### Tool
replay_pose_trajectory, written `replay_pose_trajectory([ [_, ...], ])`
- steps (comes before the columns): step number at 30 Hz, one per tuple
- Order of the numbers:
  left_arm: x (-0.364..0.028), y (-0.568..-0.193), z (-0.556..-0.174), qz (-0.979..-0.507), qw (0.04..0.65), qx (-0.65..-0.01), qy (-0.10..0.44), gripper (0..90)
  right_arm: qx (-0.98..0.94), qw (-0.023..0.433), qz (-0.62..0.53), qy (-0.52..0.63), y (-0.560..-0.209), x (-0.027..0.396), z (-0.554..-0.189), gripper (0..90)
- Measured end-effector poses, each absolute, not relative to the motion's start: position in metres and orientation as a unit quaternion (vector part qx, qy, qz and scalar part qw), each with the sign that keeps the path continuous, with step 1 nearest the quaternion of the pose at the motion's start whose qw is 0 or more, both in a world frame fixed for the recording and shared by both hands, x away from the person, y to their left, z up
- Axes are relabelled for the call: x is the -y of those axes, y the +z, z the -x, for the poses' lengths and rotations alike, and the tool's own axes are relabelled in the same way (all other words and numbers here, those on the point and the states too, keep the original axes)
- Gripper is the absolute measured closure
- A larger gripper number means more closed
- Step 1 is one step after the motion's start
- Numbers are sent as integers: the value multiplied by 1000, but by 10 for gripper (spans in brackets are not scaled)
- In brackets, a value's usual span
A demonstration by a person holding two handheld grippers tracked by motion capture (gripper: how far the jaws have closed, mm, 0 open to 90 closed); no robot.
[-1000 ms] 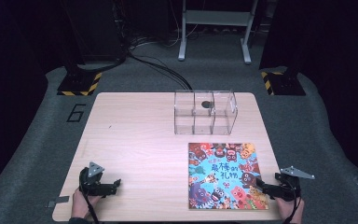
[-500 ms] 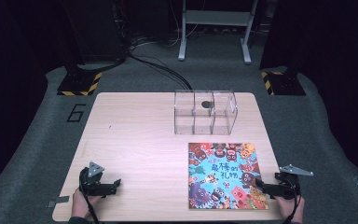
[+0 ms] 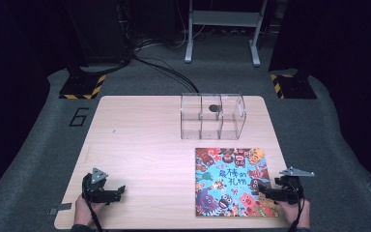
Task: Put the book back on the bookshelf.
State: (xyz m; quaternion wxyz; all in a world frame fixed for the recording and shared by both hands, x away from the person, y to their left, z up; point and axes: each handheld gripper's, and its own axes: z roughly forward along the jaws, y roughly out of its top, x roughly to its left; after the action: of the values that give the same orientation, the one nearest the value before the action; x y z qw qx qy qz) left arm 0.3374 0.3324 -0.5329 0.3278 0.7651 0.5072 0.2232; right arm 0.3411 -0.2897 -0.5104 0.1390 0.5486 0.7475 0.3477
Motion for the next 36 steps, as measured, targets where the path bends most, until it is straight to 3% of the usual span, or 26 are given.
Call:
replay_pose_trajectory([
  [4, -332, -533, -337, -765, 328, -507, 224, 1, -754, 133, -549, 335, -512, 282, -344, 299],
  [36, -332, -533, -336, -762, 329, -511, 223, 14, -743, 135, -553, 353, -514, 250, -336, 383],
])
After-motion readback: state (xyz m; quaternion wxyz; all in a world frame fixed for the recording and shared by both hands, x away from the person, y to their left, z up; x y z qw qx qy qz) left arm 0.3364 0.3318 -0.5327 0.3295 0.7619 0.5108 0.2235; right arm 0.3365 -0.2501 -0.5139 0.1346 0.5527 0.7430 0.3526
